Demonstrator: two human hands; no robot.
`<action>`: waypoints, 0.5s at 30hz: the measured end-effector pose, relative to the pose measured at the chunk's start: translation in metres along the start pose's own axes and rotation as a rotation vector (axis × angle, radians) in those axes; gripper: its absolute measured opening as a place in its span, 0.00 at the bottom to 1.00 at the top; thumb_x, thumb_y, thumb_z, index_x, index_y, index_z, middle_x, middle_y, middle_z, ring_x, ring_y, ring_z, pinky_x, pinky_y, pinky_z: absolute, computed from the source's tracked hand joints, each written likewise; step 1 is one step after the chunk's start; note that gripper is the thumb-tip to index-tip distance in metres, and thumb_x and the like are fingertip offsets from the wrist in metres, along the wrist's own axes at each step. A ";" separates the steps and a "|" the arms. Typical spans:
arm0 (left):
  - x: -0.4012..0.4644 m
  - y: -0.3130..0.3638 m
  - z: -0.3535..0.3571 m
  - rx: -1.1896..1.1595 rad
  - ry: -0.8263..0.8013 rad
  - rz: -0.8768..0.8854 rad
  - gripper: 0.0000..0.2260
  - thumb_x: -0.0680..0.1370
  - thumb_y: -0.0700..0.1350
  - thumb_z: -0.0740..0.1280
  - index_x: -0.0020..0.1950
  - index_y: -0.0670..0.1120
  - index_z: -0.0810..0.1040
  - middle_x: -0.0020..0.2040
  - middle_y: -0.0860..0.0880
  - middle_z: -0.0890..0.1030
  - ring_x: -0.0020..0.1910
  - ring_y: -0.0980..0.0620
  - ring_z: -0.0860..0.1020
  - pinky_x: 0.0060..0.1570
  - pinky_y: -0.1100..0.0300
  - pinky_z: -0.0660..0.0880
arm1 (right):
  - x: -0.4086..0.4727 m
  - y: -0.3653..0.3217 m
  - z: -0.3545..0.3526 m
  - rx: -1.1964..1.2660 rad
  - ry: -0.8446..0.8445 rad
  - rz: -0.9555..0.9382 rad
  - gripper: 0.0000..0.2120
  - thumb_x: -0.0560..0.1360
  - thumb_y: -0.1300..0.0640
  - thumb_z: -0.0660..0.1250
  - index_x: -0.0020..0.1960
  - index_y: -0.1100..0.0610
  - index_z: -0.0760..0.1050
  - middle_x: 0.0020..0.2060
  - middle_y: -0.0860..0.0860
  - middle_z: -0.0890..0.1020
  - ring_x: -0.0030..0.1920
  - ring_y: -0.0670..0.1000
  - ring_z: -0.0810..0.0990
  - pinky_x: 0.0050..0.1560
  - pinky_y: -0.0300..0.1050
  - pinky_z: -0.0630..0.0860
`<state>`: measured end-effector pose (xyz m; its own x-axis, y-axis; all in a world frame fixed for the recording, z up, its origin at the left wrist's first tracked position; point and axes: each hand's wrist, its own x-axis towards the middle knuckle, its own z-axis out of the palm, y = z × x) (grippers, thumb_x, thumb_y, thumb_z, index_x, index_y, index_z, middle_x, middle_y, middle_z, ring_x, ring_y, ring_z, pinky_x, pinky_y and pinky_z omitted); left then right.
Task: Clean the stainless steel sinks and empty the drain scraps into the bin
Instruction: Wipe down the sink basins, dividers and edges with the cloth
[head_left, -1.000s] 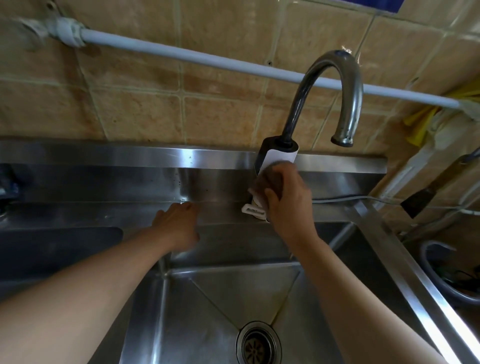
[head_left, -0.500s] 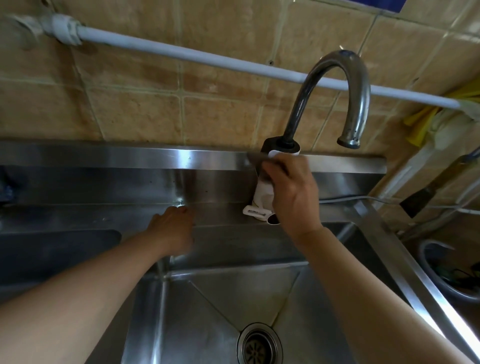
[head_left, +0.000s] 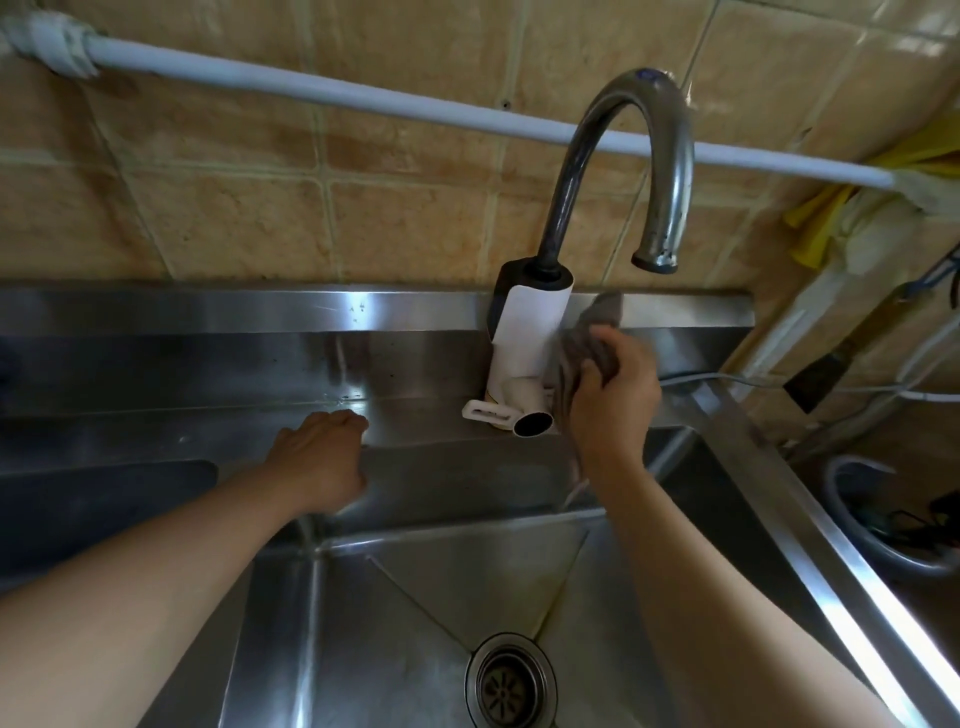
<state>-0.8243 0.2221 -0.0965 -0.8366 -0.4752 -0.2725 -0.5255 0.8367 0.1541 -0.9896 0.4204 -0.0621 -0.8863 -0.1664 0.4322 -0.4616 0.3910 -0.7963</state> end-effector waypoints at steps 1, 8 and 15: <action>0.000 0.001 0.000 0.006 -0.002 0.000 0.25 0.74 0.48 0.66 0.70 0.48 0.65 0.69 0.49 0.68 0.68 0.48 0.66 0.65 0.50 0.67 | 0.004 -0.005 0.000 0.067 0.011 0.042 0.17 0.77 0.68 0.60 0.63 0.56 0.73 0.61 0.50 0.73 0.57 0.41 0.69 0.52 0.21 0.65; -0.006 0.006 0.014 0.006 -0.029 -0.010 0.25 0.75 0.50 0.66 0.71 0.49 0.64 0.69 0.50 0.68 0.68 0.48 0.67 0.65 0.49 0.67 | 0.008 0.008 0.025 0.191 -0.312 0.116 0.23 0.79 0.67 0.57 0.71 0.51 0.68 0.64 0.51 0.75 0.64 0.48 0.72 0.66 0.48 0.71; -0.011 0.012 0.015 -0.012 -0.018 -0.046 0.24 0.75 0.47 0.65 0.70 0.49 0.65 0.68 0.51 0.68 0.68 0.49 0.67 0.65 0.50 0.67 | 0.010 0.022 0.007 -0.043 -0.536 0.205 0.19 0.79 0.66 0.59 0.67 0.54 0.73 0.56 0.53 0.79 0.55 0.50 0.76 0.54 0.38 0.70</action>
<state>-0.8189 0.2411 -0.1061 -0.8088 -0.5080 -0.2962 -0.5651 0.8109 0.1523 -1.0085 0.4205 -0.0784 -0.8575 -0.5144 -0.0128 -0.2867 0.4983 -0.8182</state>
